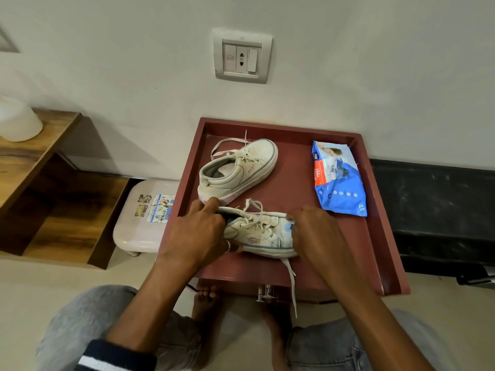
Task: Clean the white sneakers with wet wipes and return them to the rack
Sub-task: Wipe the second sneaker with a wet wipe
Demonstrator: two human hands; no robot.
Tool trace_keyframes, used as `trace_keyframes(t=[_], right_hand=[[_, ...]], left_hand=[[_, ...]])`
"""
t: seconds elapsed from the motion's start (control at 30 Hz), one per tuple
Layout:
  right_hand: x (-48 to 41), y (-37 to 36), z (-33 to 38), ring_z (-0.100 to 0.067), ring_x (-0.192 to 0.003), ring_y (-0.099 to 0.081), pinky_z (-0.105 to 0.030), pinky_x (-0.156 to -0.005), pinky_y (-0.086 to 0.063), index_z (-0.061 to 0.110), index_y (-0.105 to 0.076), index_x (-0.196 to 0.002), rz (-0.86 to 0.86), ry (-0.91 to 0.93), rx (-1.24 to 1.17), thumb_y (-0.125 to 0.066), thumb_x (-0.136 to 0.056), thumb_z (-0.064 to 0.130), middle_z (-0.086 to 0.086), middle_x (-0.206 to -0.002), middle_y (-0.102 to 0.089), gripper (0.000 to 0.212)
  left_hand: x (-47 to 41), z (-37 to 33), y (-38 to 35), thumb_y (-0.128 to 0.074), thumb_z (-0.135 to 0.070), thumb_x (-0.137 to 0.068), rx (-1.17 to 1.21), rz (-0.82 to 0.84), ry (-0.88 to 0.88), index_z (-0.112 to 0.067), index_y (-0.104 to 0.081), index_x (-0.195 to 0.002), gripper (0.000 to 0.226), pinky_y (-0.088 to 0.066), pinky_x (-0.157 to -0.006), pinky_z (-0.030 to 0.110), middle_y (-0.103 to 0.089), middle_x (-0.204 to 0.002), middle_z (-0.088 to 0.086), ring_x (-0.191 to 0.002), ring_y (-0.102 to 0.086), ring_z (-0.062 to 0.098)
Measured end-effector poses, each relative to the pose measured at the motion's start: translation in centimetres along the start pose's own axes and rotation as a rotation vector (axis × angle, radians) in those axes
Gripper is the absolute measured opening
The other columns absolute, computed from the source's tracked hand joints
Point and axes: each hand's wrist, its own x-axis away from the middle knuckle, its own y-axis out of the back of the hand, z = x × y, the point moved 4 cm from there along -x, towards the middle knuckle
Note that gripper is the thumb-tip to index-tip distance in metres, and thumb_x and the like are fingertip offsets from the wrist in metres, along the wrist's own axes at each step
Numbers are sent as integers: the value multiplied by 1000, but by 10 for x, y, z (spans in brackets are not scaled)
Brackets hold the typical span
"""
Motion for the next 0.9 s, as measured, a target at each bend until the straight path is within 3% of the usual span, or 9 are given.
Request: trace_keyframes(t=[0.13, 0.27, 0.37, 0.47, 0.53, 0.67, 0.77, 0.9], right_hand=[[19, 10, -7, -18, -82, -65, -39, -70, -54, 23, -75, -92, 60, 29, -127, -63, -79, 11, 2, -93, -70, 22], [7, 14, -35, -21, -79, -66, -39, -68, -53, 16, -76, -86, -37, -99, -156, -71, -86, 17, -4, -85, -72, 6], [-6, 9, -27, -28, -82, -66, -41, -68, -53, 14, -75, -90, -81, -118, -124, -65, -87, 11, -8, -89, -70, 11], [1, 5, 1, -28, -85, -64, -38, -68, -52, 15, -75, -92, -19, -23, -55, -58, -80, 3, -5, -93, -68, 25], [11, 8, 9, -21, -84, -65, -36, -70, -53, 21, -76, -91, 53, 16, -107, -59, -79, 10, 1, -93, -69, 23], [9, 11, -19, -16, -75, -64, -34, -63, -53, 25, -71, -76, 32, -124, -112, -65, -76, 17, 4, -80, -69, 10], [-3, 10, -26, -26, -83, -65, -36, -67, -53, 16, -75, -90, -77, -173, -102, -61, -80, 5, -5, -91, -70, 20], [-2, 6, -1, -27, -89, -63, -40, -71, -53, 12, -75, -94, -38, -64, -46, -57, -79, 1, -5, -98, -66, 26]], left_hand=[[-1, 0, -1, -64, -67, -84, -25, 15, 15, -21, -66, -125, 61, -46, -69, 29, -45, -130, -4, -113, -45, 19], [-1, -2, 0, -64, -68, -84, -31, 26, 11, -22, -63, -130, 65, -50, -75, 31, -41, -135, -3, -117, -44, 21], [-1, -2, 0, -65, -68, -82, 1, 38, 15, -24, -60, -134, 68, -52, -81, 34, -40, -136, -3, -119, -43, 22], [-1, -2, 1, -65, -68, -82, 0, 25, 11, -23, -57, -136, 71, -52, -80, 32, -40, -135, -2, -117, -43, 22], [-1, -2, 0, -66, -67, -83, -5, 32, 12, -23, -56, -137, 71, -52, -79, 32, -39, -136, -2, -118, -43, 22], [-1, -3, 0, -65, -67, -83, -12, 37, 6, -23, -54, -138, 71, -51, -78, 32, -37, -137, -1, -118, -42, 21], [-1, -4, 1, -64, -67, -84, 10, 43, -2, -23, -48, -143, 75, -54, -86, 35, -37, -137, 0, -121, -41, 22], [-1, -4, -1, -66, -69, -81, 23, 34, -7, -24, -49, -140, 76, -53, -88, 36, -37, -135, -1, -121, -41, 22]])
